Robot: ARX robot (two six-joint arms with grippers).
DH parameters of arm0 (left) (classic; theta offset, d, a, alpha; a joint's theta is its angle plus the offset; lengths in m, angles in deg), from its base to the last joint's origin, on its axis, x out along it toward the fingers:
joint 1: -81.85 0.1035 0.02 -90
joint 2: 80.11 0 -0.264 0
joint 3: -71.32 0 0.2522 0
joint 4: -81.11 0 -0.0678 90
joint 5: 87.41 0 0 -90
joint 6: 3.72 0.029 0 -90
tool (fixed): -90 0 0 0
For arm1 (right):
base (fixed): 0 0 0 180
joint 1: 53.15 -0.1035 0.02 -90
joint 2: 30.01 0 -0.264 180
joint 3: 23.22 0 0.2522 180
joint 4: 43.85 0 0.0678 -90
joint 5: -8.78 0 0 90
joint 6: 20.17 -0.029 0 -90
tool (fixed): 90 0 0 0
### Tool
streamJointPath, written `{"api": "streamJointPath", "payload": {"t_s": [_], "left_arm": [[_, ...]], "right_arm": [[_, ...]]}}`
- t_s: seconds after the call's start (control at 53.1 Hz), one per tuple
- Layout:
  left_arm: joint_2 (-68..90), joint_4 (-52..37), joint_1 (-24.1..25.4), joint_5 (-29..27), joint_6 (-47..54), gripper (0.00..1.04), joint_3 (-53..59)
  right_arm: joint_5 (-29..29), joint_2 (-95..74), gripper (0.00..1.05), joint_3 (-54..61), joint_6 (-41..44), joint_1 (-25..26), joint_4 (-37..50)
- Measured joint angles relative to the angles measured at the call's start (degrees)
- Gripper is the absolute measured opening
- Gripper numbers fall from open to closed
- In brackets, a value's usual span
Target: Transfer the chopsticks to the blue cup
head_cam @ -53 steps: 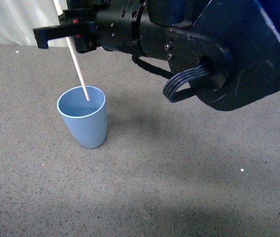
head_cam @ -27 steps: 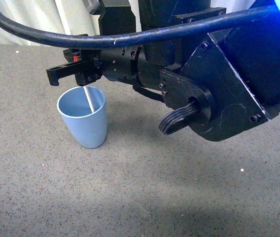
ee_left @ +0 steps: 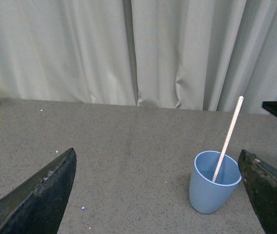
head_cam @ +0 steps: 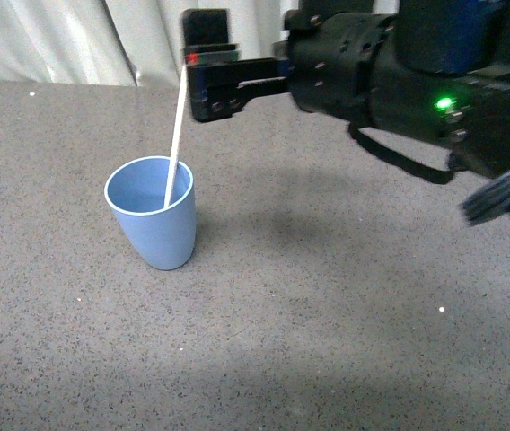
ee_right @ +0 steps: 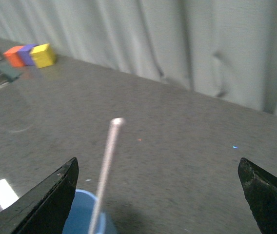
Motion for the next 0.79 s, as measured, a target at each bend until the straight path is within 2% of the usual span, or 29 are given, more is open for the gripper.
{"api": "streamJointPath", "payload": {"t_s": [0.301,0.471,0.508,0.527,0.565,0.791], "left_arm": [[0.00,0.00,0.00,0.00,0.00,0.98,0.00],[0.00,0.00,0.00,0.00,0.02,0.98,0.00],[-0.02,0.00,0.00,0.00,0.00,0.98,0.00],[0.00,0.00,0.00,0.00,0.00,0.98,0.00],[-0.02,0.00,0.00,0.00,0.00,0.98,0.00],[-0.02,0.00,0.00,0.00,0.02,0.98,0.00]], "right_arm": [[-13.84,19.32,0.95,15.91,0.63,12.66,-7.63],[-17.03,33.42,0.95,26.18,2.29,17.00,-9.79],[-18.45,35.23,0.92,28.46,3.08,17.25,-6.73],[-20.20,37.18,0.86,31.10,4.44,17.62,-2.40],[-20.22,41.86,0.78,35.34,5.64,18.43,1.11],[-18.12,55.19,0.40,43.36,7.26,21.22,-0.94]]}}
